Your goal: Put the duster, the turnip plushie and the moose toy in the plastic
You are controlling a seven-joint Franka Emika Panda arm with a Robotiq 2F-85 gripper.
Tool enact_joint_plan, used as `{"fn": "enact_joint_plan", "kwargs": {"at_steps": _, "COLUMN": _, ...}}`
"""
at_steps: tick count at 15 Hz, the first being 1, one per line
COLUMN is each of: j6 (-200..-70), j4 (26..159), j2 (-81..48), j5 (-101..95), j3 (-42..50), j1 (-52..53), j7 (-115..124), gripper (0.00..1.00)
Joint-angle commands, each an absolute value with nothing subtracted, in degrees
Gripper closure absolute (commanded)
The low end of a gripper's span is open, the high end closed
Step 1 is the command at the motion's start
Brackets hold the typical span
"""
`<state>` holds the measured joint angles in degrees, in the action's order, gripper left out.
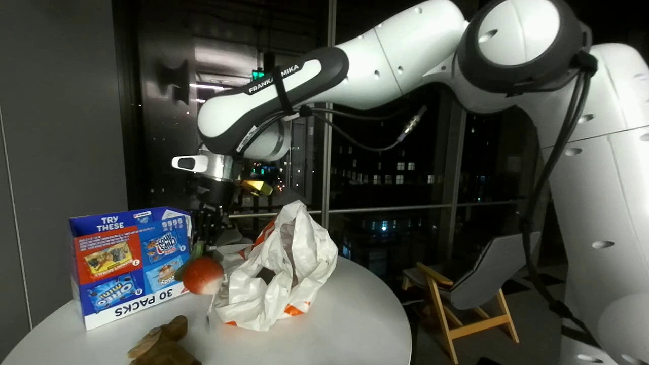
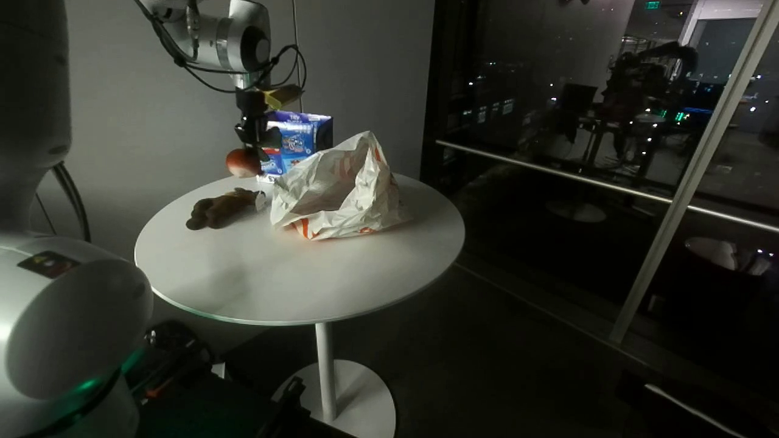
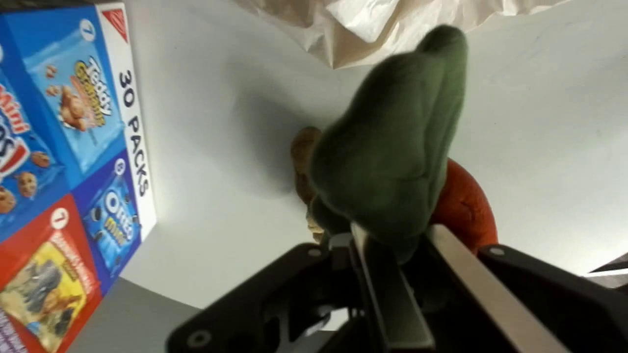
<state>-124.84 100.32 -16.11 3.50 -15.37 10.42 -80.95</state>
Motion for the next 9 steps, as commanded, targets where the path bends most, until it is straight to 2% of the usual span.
{"fn": "enact_joint_plan", "kwargs": {"at_steps": 1, "j6": -133.9, "j4": 114.1, "j2": -4.0, "j5": 2.6, "j3": -14.0, "j1": 10.3, "j7": -73.2, "gripper": 0.91}}
{"fn": "enact_joint_plan", "kwargs": {"at_steps": 9, "j6": -147.8, "j4": 138.7, "j2": 15.4, "j5": -1.7, "j3": -12.1, "j1": 10.6, "j7": -50.7, "gripper": 0.91}}
